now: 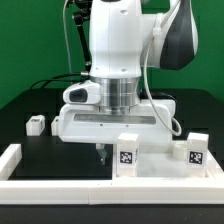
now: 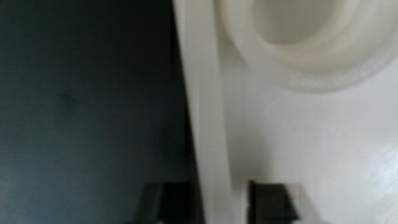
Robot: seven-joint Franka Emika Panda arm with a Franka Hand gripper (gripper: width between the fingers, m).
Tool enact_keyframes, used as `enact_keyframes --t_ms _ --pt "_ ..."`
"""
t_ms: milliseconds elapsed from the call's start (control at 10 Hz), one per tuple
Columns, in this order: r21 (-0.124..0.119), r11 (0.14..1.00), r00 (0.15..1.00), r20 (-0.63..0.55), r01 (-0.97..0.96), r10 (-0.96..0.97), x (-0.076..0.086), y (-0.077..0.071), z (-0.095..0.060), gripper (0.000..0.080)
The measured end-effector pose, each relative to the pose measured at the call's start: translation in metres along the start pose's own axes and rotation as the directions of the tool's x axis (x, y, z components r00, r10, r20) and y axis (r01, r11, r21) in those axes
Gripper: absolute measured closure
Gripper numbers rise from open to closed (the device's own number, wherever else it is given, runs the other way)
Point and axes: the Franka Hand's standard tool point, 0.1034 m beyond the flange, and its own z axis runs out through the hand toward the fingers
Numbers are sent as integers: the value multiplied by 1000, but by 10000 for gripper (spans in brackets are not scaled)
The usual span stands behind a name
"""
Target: Assemble square table
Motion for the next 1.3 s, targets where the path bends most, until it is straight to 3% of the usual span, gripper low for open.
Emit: enact_keyframes --t_ms 900,1100,1200,1300 --pt "-1 999 999 3 52 -52 -2 3 0 734" --pt "3 986 986 3 166 -166 -10 28 -1 736" --pt "-27 976 975 -39 217 -218 -8 35 0 736" --pt "-72 960 956 -97 272 -278 -5 38 -1 735"
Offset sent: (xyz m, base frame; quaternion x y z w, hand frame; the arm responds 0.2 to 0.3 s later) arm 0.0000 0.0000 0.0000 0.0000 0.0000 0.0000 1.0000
